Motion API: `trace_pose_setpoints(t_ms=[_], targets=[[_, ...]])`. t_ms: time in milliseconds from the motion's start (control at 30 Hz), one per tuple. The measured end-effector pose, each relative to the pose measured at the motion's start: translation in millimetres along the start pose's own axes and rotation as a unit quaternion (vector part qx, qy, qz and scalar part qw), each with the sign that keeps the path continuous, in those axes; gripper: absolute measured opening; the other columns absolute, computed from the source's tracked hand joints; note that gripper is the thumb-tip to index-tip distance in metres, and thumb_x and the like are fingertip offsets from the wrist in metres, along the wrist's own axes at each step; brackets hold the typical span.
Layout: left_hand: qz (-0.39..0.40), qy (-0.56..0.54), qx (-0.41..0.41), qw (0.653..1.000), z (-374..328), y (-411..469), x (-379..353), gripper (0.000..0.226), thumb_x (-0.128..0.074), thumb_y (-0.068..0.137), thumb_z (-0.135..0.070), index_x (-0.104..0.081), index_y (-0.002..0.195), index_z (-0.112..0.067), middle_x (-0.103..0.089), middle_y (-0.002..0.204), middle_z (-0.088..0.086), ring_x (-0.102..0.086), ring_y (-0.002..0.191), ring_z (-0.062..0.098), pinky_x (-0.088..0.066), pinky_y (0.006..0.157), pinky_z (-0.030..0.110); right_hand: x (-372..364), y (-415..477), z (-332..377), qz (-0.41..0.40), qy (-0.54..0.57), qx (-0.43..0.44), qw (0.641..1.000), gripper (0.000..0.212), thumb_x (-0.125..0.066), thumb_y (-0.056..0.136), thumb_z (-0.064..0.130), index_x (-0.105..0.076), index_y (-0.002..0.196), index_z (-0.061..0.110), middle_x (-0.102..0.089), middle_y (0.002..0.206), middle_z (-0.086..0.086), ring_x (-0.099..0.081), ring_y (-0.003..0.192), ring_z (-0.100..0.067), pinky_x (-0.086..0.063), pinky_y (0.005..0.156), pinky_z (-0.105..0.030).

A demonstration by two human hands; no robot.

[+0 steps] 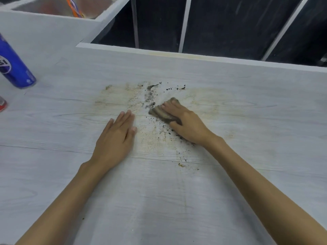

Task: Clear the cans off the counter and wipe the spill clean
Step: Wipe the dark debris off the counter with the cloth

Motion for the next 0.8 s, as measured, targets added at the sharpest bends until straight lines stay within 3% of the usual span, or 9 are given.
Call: trace_pose_setpoints(t_ms=[100,167,267,333,400,467,600,733,800], targets=[[-0.011,-0.028,0.003,1.000,17,12,19,0.048,-0.025,0.099,-0.032,-0.022,0.145,-0.018,-0.015,0.155,-0.007,-0.001,0.135,-0.005,0.002,0.116,0.024,15,2,-16,0.009,0.161,-0.034,0.986,0.043,-0.049,0.090,0.005,-0.053,0.131,0.020,-0.048,0.141,-0.001,-0.045,0.130,-0.016,-0.033,0.110,-0.028],[-0.021,-0.012,0.009,1.000,36,21,31,0.048,-0.025,0.099,-0.030,-0.023,0.145,-0.018,-0.016,0.155,-0.006,-0.002,0.135,-0.005,0.003,0.116,0.026,49,12,-43,-0.083,0.199,-0.072,0.974,0.038,-0.047,0.091,0.005,-0.059,0.125,0.017,-0.060,0.129,-0.004,-0.057,0.115,-0.016,-0.043,0.103,-0.027],[-0.024,-0.001,0.021,0.999,57,26,34,0.047,-0.026,0.099,-0.028,-0.024,0.145,-0.017,-0.018,0.155,-0.005,-0.004,0.135,-0.004,0.001,0.116,0.026,89,35,-101,-0.200,0.144,-0.163,0.955,0.036,-0.044,0.094,0.011,-0.056,0.128,0.014,-0.063,0.123,-0.010,-0.062,0.100,-0.019,-0.045,0.088,-0.016],[-0.037,0.027,0.016,0.999,59,26,31,0.047,-0.026,0.099,-0.026,-0.024,0.145,-0.017,-0.019,0.155,-0.004,-0.006,0.135,-0.005,-0.001,0.116,0.024,86,58,-135,-0.169,0.056,-0.221,0.959,0.039,-0.039,0.096,0.016,-0.049,0.133,0.012,-0.054,0.134,-0.012,-0.048,0.122,-0.027,-0.037,0.098,-0.026],[-0.043,0.047,0.009,0.998,56,27,27,0.047,-0.023,0.100,-0.028,-0.022,0.146,-0.017,-0.018,0.155,-0.005,-0.005,0.134,-0.005,-0.002,0.115,0.022,75,82,-148,-0.134,-0.009,-0.235,0.963,0.040,-0.037,0.094,0.013,-0.046,0.132,0.005,-0.047,0.136,-0.016,-0.033,0.132,-0.030,-0.033,0.101,-0.034],[-0.047,0.063,0.001,0.997,53,29,25,0.053,-0.017,0.097,-0.036,-0.021,0.146,-0.017,-0.017,0.154,-0.006,-0.005,0.134,-0.005,-0.001,0.115,0.021,59,109,-132,-0.114,-0.021,-0.199,0.973,0.038,-0.036,0.092,0.010,-0.047,0.128,0.002,-0.046,0.133,-0.019,-0.031,0.131,-0.032,-0.034,0.100,-0.038],[-0.052,0.074,-0.003,0.996,54,33,24,0.059,-0.012,0.091,-0.038,-0.022,0.146,-0.017,-0.017,0.154,-0.007,-0.005,0.136,-0.005,-0.001,0.114,0.020,18,145,-58,-0.050,-0.016,-0.058,0.997,0.043,-0.038,0.094,0.013,-0.042,0.136,0.015,-0.044,0.138,-0.009,-0.034,0.131,-0.024,-0.035,0.102,-0.039],[-0.054,0.084,-0.003,0.995,56,34,25,0.059,-0.012,0.091,-0.037,-0.022,0.146,-0.017,-0.017,0.154,-0.007,-0.005,0.135,-0.005,-0.002,0.114,0.020,-5,121,-13,0.003,0.001,0.030,1.000,0.046,-0.041,0.094,0.011,-0.041,0.139,0.018,-0.041,0.147,-0.003,-0.035,0.136,-0.020,-0.030,0.112,-0.039],[-0.051,0.087,-0.002,0.995,56,35,23,0.059,-0.012,0.091,-0.037,-0.022,0.146,-0.017,-0.017,0.154,-0.007,-0.005,0.135,-0.005,-0.002,0.114,0.020,-8,94,0,0.030,0.013,0.068,0.997,0.048,-0.043,0.092,0.009,-0.042,0.138,0.023,-0.038,0.149,-0.003,-0.042,0.132,-0.020,-0.040,0.106,-0.033]])
Point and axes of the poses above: each hand's wrist, its own y-axis towards the middle knuckle, its own x-axis out of the back of the hand, z = x × y, the point moved 9 cm from there along y, towards the middle knuckle
